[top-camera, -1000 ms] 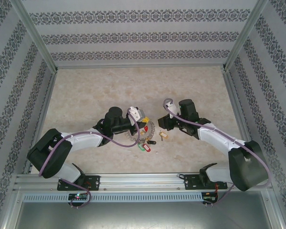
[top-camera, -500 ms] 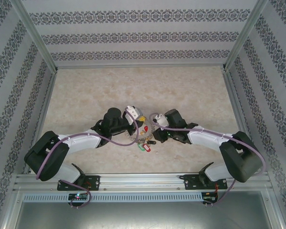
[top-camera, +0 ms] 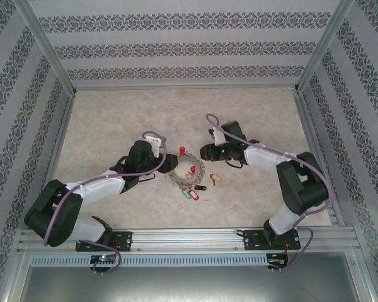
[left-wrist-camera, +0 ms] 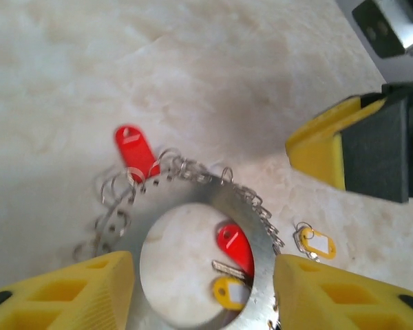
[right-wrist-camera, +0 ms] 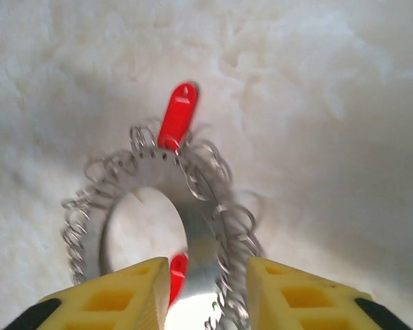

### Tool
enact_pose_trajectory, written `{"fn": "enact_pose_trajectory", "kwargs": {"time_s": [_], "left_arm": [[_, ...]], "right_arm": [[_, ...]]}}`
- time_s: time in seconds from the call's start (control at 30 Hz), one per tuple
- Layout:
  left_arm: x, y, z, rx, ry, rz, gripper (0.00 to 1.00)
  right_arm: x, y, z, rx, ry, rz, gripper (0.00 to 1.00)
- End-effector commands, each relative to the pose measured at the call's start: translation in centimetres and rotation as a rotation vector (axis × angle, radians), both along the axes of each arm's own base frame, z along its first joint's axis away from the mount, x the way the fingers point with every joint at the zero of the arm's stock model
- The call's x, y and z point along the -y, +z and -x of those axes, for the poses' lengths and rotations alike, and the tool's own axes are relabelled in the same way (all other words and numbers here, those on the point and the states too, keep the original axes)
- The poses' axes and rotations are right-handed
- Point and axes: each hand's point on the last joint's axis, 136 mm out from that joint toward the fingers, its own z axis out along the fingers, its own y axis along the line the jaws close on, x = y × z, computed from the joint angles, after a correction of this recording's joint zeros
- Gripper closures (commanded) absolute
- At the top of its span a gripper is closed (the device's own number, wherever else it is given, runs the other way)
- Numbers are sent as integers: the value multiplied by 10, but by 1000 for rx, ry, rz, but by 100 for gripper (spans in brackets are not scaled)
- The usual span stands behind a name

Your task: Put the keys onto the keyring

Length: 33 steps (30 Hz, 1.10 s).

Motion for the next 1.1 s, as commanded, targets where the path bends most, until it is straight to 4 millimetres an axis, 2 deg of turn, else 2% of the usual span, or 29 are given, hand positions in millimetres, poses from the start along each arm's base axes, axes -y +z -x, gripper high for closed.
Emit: {"fn": "enact_pose_trajectory", "kwargs": {"time_s": [0.0,0.1,0.23,0.3,0.4,0.5,0.73,0.93,0.97,1.07], "left_arm": [[-15,-27,21,-240,141,67,40],[-19,-36,31,-313,185,99,39],[-21,-43,39,-364,216,143,36],[-21,-46,40,-382,223,147,33],[-14,-46,38,-396,201,157,33],[-5,-49,33,-412,174,166,33],[16,-59,17,-441,121,188,37],[21,-63,7,-434,110,169,43],[21,-63,6,-430,113,165,44],[15,-57,3,-400,141,158,44]], "right_arm": [[-15,-9,8,-174,35,-64,62],[-22,-15,5,-220,58,-75,62],[-17,-27,5,-219,59,-15,60],[-17,-34,11,-246,87,2,61],[-14,-44,20,-265,114,51,61],[-20,-47,29,-310,145,31,61],[-34,-51,37,-332,194,-8,62],[-45,-34,34,-314,222,-103,81],[-44,-31,32,-316,219,-111,88],[-42,-17,28,-297,210,-140,97]]}}
